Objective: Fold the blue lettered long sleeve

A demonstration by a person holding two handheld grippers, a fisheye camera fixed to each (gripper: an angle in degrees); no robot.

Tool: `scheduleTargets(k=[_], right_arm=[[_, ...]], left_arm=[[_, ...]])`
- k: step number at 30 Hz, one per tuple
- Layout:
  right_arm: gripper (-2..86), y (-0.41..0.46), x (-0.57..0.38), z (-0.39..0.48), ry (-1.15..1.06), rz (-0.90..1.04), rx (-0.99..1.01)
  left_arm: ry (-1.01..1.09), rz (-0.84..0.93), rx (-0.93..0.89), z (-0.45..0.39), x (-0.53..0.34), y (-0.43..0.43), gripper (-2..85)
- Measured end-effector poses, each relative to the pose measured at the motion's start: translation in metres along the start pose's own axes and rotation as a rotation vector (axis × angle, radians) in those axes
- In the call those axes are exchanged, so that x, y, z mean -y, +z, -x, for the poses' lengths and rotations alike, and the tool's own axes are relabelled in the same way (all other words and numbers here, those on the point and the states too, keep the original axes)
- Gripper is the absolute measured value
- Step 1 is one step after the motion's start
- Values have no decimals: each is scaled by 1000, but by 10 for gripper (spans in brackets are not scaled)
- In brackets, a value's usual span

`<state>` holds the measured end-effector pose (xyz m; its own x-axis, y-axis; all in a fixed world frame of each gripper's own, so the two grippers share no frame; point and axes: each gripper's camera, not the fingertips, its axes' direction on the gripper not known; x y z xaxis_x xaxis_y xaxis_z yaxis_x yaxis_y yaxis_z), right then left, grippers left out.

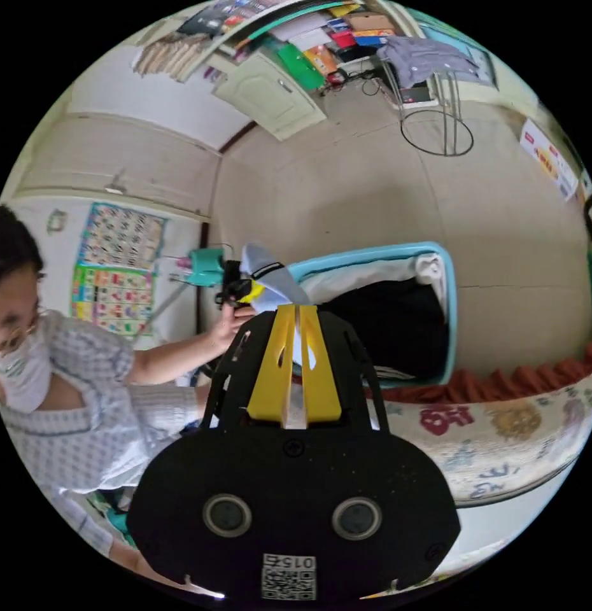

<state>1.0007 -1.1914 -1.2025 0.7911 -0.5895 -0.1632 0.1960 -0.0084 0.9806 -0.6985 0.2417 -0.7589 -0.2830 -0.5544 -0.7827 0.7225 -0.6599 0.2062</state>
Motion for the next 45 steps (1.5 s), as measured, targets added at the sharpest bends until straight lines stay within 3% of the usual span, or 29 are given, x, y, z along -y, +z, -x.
scheduleTargets(k=[4,7,10,13,19,23,28,36,40,45], right_arm=[[-1,74,55,42,-75,208,-191],[-1,96,65,57,-59,256,-188],[1,90,62,77,0,197,-136],[2,71,55,94,14,128,-117],[7,8,22,127,106,-58,-105],[6,-44,-54,163,211,-188,-134],[11,-48,-190,209,485,-229,18],[56,-3,-464,372,1142,-183,166],[69,21,-571,466,1450,-198,210],[84,52,-652,545,1622,-193,230]], left_arm=[[-104,-65,200,22,-5,-28,25],[-167,-69,287,25,-1,-33,17],[-163,-11,372,21,10,-22,14],[-189,18,330,17,23,-6,11],[-116,73,556,45,45,29,13],[-154,179,741,124,48,54,25],[-252,290,770,193,26,68,62],[-203,281,735,172,-64,-7,74],[-158,614,829,138,-148,-4,80],[-81,999,849,122,-269,41,100]])
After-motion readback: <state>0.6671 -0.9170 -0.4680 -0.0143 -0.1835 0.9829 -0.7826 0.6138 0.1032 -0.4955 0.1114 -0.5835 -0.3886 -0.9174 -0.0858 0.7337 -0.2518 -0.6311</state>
